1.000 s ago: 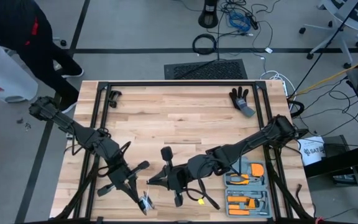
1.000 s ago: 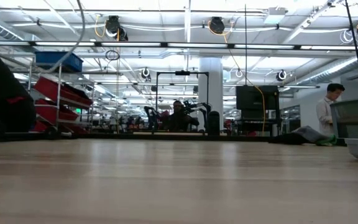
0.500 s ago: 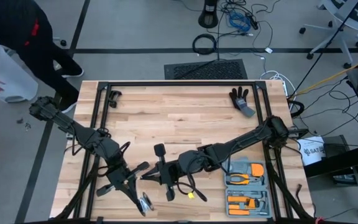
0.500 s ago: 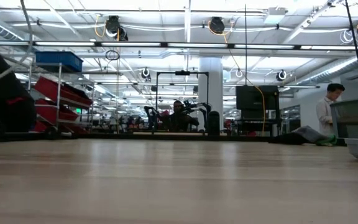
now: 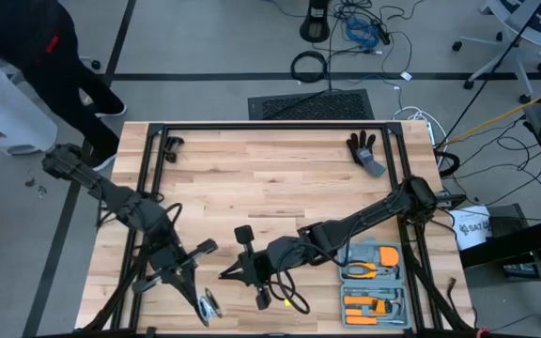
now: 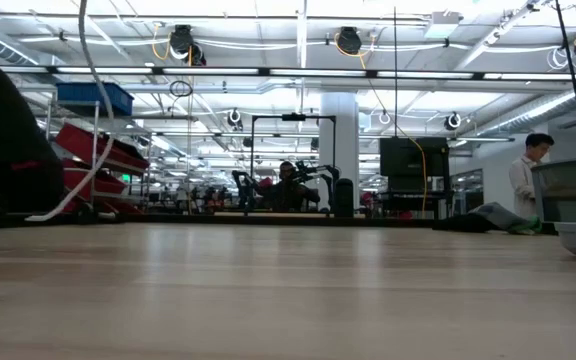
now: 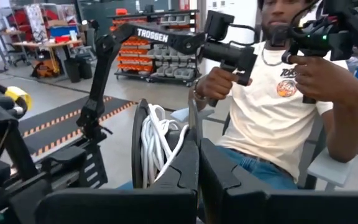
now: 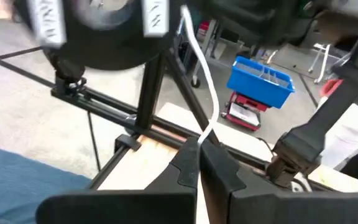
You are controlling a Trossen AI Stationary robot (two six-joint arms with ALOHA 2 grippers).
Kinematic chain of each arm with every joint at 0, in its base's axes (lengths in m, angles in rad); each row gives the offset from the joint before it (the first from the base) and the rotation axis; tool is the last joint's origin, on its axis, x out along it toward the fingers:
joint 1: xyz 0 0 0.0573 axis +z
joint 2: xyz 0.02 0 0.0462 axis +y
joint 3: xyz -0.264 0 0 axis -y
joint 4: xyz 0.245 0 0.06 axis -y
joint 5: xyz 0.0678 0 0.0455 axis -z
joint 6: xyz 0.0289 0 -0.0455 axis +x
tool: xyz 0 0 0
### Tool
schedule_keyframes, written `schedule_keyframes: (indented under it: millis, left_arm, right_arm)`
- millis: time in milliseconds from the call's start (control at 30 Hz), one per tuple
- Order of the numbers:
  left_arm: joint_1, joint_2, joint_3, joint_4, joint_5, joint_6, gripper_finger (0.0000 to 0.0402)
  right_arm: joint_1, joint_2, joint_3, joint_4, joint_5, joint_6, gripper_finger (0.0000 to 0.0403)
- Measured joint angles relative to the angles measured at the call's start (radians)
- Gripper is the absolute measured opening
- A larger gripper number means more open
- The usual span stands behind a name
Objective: Coil cords
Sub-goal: Coil the white cable wire onto the spool
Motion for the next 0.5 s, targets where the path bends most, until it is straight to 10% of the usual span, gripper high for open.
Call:
schedule_keyframes:
  millis: [500]
  left_arm:
    - [-0.063,-0.11,0.0,-0.13,-0.288,0.058,0.0002]
  right_arm:
    - [0.012,0.0,0.0,-0.067,-0.026,0.039,0.0]
